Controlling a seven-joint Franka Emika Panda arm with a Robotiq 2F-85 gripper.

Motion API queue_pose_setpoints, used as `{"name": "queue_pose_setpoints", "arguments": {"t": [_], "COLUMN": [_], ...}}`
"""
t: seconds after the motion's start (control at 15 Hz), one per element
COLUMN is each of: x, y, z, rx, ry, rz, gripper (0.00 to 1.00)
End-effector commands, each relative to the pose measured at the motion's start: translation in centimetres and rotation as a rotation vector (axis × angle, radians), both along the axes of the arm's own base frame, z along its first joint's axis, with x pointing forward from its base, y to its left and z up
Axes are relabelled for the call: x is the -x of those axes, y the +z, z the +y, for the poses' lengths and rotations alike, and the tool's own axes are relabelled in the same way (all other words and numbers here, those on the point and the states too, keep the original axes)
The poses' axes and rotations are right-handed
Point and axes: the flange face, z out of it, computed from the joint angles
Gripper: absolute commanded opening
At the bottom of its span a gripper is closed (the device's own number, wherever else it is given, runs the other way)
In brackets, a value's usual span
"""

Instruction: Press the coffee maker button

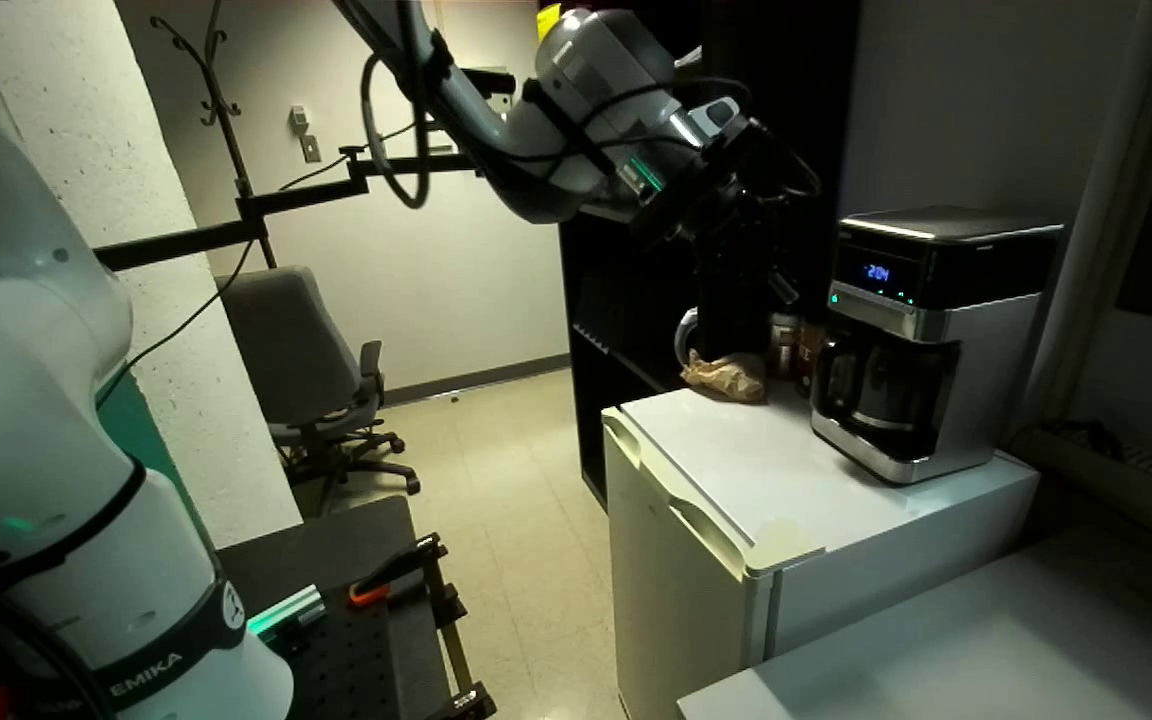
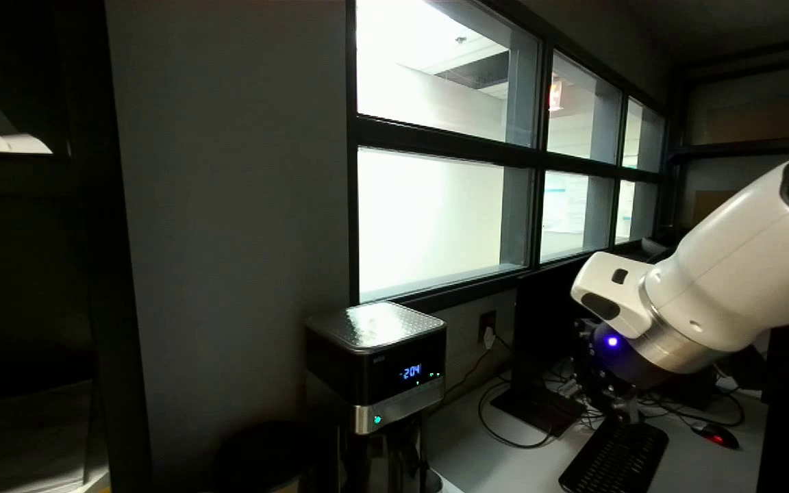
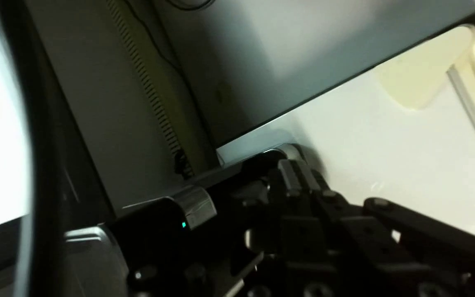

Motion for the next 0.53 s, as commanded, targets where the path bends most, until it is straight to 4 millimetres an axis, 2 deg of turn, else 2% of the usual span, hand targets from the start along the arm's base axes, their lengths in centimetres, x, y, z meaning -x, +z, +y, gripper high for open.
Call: {"name": "queue_pose_setpoints", "arguments": {"t": [0.0,0.47], "x": [-3.6,-7.8], "y": [-1.3,-5.9], "z": [1.5,5.3], "rx": [0.06,0.083], "ry": [0.101,0.201], "rz": [-0.106,-0.255], "gripper": [0.0,0.0]}}
